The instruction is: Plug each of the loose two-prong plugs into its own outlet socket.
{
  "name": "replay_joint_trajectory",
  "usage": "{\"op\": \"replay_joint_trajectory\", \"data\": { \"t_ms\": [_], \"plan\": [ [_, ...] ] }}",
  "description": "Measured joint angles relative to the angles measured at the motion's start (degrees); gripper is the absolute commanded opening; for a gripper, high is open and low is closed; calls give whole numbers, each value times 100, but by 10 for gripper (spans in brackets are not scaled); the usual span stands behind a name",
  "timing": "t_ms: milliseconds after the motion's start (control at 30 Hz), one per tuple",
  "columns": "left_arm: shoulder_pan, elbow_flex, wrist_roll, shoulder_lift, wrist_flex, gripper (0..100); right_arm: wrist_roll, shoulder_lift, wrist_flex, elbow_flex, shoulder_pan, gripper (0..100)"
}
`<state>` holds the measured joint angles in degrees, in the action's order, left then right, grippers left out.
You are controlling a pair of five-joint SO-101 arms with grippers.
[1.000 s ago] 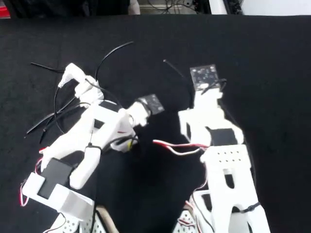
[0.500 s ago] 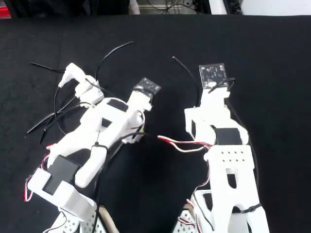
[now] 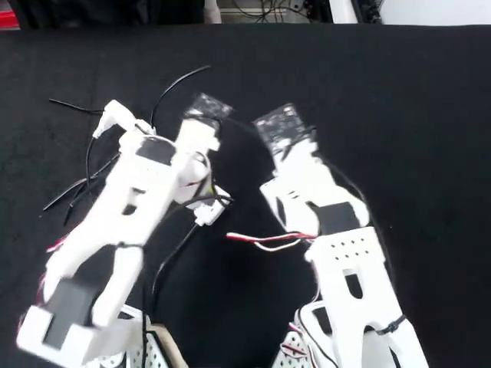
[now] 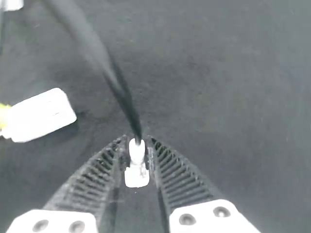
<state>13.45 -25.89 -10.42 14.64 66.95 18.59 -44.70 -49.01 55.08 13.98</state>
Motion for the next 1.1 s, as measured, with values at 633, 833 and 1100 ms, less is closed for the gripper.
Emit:
{"op": "replay_joint_trajectory", "data": {
  "t_ms": [633, 833, 1100],
  "plan": [
    [-1029, -1996, -26, 3710, 167, 250, 308, 0, 2180, 1327, 1618, 13],
    [-1705, -2400, -484, 3833, 167, 246, 765, 0, 2303, 1336, 1776, 12],
    [-1802, -2549, -589, 3877, 167, 246, 1653, 0, 2303, 1468, 2180, 12]
  ]
}}
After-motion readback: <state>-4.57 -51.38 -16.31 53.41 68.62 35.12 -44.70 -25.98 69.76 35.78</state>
